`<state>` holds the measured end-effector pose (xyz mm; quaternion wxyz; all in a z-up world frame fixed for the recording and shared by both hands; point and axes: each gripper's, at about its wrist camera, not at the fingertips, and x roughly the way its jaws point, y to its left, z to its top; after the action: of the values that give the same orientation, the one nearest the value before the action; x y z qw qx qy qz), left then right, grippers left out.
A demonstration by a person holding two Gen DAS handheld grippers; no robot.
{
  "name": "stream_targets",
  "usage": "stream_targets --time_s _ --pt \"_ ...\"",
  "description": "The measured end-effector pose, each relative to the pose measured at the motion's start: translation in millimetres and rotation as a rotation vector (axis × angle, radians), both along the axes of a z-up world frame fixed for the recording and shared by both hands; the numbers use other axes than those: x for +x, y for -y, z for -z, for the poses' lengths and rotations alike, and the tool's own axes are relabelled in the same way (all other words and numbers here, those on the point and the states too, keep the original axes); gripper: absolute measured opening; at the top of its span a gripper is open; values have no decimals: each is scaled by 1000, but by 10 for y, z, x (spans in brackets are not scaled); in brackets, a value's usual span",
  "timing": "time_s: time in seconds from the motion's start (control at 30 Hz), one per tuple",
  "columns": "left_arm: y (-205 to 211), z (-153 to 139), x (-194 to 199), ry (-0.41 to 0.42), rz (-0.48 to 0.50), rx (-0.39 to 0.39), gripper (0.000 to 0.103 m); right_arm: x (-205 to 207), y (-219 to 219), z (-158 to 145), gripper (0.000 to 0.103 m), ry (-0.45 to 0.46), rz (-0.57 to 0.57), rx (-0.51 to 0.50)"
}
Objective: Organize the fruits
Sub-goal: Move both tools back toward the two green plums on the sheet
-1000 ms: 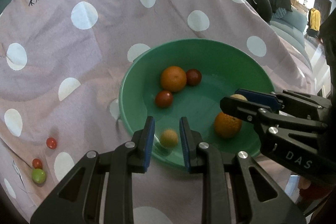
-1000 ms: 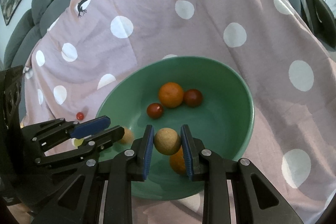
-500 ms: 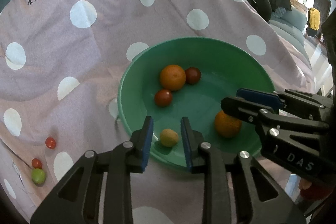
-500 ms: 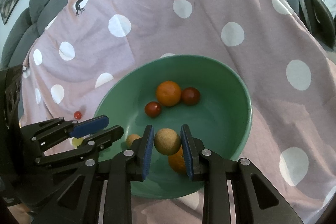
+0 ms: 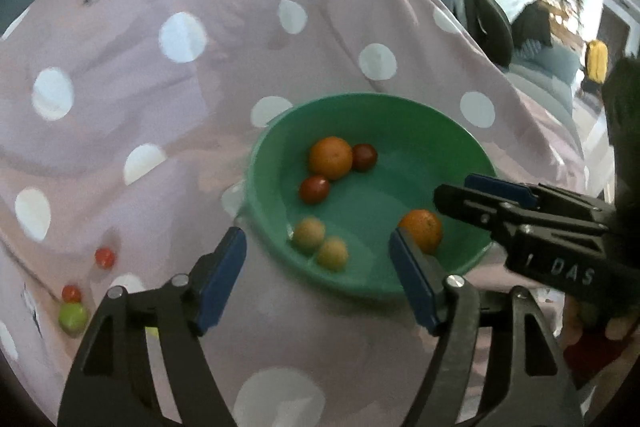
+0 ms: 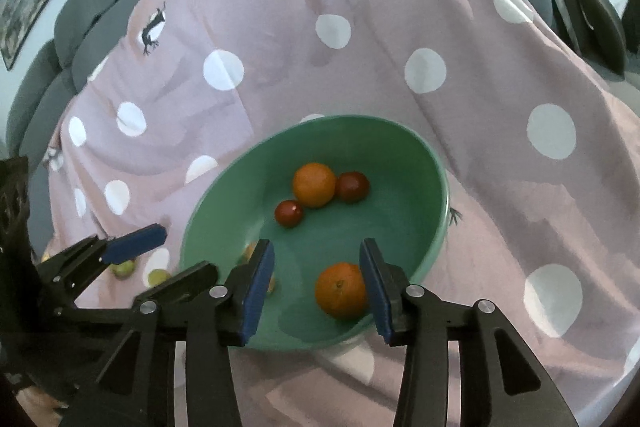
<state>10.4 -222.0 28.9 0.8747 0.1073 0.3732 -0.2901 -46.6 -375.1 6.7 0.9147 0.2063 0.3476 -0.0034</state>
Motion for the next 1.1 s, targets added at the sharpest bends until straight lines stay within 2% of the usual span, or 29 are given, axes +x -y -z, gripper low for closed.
stream_targets --time_s 0.13,0.23,0.37,0.53,0.6,0.83,0.97,1.1 --pt "-407 -25 -107 -18 -91 -39 82 -113 -61 -41 45 27 -21 5" --pt "-751 48 -208 -35 -163 -34 84 -230 -147 -73 45 56 -60 9" --pt "-1223 231 -336 -111 -255 -29 84 -402 -352 -104 46 83 -136 -5" --pt "-1677 223 -492 -133 -367 -54 85 -499 -677 -169 46 72 -221 -2" --pt "-1845 176 -558 -134 -401 -83 90 -511 -832 -227 46 58 -246 -20" --pt "-2228 129 -707 -160 -471 -171 97 -640 -1296 -379 46 34 -307 -54" --pt "-2343 100 -761 -144 -480 -191 98 -691 -1500 -438 58 24 -324 -103" --pt "-2449 102 -813 -127 -479 -215 99 -736 -1668 -483 58 11 -349 -126"
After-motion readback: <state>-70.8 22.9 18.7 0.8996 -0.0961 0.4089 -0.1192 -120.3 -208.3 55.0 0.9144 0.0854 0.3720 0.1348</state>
